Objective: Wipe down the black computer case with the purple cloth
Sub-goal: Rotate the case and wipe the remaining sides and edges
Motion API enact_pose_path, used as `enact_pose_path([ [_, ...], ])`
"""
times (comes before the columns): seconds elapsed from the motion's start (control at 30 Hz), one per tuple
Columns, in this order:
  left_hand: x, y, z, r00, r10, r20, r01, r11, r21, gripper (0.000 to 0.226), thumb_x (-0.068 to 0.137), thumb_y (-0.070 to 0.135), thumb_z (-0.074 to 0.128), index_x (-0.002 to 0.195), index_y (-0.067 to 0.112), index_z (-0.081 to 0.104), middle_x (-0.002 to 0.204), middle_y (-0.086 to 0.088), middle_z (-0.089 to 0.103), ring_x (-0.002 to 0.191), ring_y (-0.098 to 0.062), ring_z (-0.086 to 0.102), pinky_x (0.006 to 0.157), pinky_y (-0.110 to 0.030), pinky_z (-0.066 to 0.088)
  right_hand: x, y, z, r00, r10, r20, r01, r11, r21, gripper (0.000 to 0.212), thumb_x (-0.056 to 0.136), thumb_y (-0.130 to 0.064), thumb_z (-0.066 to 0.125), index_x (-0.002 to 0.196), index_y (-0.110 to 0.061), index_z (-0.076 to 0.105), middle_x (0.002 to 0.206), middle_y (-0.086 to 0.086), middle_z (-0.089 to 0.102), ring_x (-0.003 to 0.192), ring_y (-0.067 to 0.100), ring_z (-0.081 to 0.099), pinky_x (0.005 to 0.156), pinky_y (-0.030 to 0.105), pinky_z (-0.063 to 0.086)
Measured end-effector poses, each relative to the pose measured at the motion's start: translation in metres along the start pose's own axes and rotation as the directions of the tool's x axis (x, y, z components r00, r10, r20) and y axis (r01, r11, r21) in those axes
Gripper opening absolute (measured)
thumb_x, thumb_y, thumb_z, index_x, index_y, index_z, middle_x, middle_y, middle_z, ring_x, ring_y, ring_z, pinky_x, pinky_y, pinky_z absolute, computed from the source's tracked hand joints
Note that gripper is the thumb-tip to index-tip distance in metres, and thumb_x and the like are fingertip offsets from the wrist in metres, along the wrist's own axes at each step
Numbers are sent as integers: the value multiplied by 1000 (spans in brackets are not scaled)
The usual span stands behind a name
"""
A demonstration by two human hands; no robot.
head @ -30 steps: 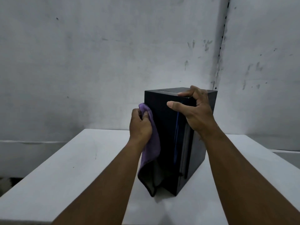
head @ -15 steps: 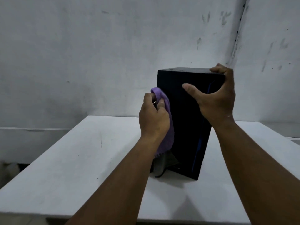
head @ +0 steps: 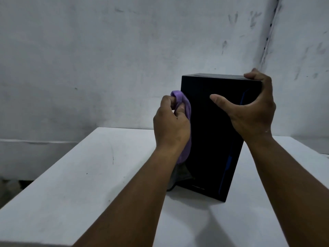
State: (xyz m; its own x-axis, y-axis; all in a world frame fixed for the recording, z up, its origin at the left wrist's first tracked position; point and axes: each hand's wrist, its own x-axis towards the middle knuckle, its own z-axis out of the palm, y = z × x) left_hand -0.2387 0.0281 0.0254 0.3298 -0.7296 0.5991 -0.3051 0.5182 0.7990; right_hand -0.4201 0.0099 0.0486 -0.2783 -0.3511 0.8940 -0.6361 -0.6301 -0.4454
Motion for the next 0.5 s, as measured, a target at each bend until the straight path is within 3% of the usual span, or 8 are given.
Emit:
enact_pose_path([
  [0.13, -7, 1, 3, 1000, 10, -12, -10, 1000, 8, 7, 106, 24, 55, 108, 31, 56, 106, 14, 67, 94, -9, 65, 77, -17, 49, 2, 2, 0, 1000, -7, 3, 7, 1000, 6, 89, 68, -66, 88, 129, -11, 53, 141, -1, 57, 136, 16, 54, 112, 42, 48],
  [0.27, -15, 8, 5, 999, 14, -38, -13, 1000, 6, 7, 106, 25, 56, 109, 31, 57, 107, 14, 68, 89, -5, 66, 73, -8, 47, 4, 5, -2, 999, -3, 37, 2, 1000, 28, 88, 69, -65, 87, 130, -11, 52, 144, 2, 57, 136, 16, 54, 112, 42, 48],
  [0.43, -25, 10, 5, 997, 55, -51, -53, 998, 35, 9, 105, 25, 59, 104, 34, 55, 102, 18, 67, 88, -2, 67, 68, -2, 46, 9, 10, -6, 996, 30, 88, -36, 997, 72, 93, 68, -70, 83, 132, -12, 51, 141, -3, 56, 125, -1, 55, 109, 22, 48],
  [0.5, -21, 6, 4, 995, 89, -44, -86, 995, 52, 8, 104, 24, 61, 105, 31, 58, 104, 15, 67, 88, 0, 65, 70, -2, 45, 10, 11, -6, 994, 46, 100, -53, 996, 70, 95, 67, -73, 82, 134, -14, 49, 140, -6, 55, 123, 0, 55, 107, 22, 49],
])
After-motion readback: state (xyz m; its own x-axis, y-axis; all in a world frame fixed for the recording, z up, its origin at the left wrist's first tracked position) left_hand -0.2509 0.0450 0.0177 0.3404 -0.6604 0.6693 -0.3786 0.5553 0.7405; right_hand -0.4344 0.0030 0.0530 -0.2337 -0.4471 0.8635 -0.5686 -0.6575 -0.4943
